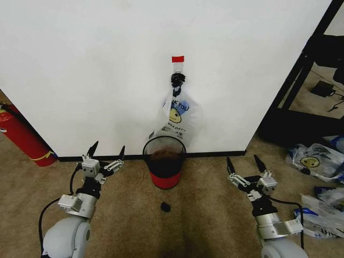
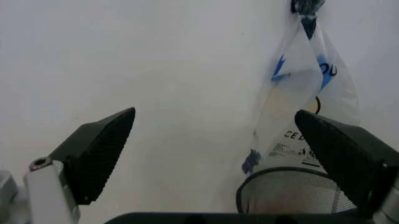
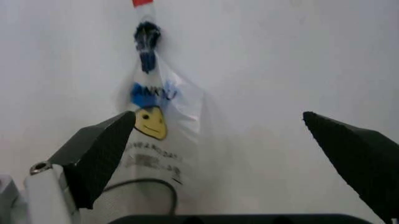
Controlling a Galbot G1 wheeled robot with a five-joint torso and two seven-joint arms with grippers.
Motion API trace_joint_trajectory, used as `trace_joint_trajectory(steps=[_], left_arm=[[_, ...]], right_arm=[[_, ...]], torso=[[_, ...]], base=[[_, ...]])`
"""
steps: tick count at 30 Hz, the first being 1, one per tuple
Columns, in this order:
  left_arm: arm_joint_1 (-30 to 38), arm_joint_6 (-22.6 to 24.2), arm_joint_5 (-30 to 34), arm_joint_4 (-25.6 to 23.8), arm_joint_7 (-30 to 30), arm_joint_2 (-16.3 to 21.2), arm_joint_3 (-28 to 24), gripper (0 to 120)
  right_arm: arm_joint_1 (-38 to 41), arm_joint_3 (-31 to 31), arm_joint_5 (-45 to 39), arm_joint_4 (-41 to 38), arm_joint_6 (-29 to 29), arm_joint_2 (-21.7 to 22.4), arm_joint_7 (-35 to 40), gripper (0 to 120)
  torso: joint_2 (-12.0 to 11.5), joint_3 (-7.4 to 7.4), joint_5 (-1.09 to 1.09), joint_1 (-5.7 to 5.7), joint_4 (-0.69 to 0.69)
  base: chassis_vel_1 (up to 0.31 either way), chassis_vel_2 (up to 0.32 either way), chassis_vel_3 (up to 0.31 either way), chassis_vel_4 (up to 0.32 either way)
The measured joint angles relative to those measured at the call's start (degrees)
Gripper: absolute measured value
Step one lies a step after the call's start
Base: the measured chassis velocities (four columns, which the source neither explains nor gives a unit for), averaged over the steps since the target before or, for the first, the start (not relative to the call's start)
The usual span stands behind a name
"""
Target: Pick up the garbage bag from the wall and place it over the trash bin.
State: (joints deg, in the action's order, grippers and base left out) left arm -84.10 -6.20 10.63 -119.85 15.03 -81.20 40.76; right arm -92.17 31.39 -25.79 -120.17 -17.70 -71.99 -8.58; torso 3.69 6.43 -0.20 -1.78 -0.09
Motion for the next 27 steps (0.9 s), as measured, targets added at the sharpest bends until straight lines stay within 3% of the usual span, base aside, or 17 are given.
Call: trace_joint_trajectory(steps=[9,16,27], left_arm=[[-0.76,-0.27,-0.85,-0.03,0.25,-0.51,0.34,100],[-1.30,-0.46,-1.38,0.15,0.21,-0.51,0.62,100],[-0.95,-0.53,-1.58,0.66,0.12,-0.45,0.67,100]], right_arm=[[3.96,-1.81,-8.07,0.19,2.11,1.11,-0.76,100],[9.80,-6.78,-23.51,2.47,2.24,-0.06,-1.92,100],[9.99,-7.50,-22.18,3.73,2.84,-0.62,-2.82,100]], torso=[[0.00,0.00,0.00,0.00,0.00],[0.00,0.00,0.00,0.00,0.02],[0.00,0.00,-0.01,0.00,0.00]], base=[[0.000,0.000,0.000,0.000],[0.000,0.000,0.000,0.000],[0.000,0.000,0.000,0.000]])
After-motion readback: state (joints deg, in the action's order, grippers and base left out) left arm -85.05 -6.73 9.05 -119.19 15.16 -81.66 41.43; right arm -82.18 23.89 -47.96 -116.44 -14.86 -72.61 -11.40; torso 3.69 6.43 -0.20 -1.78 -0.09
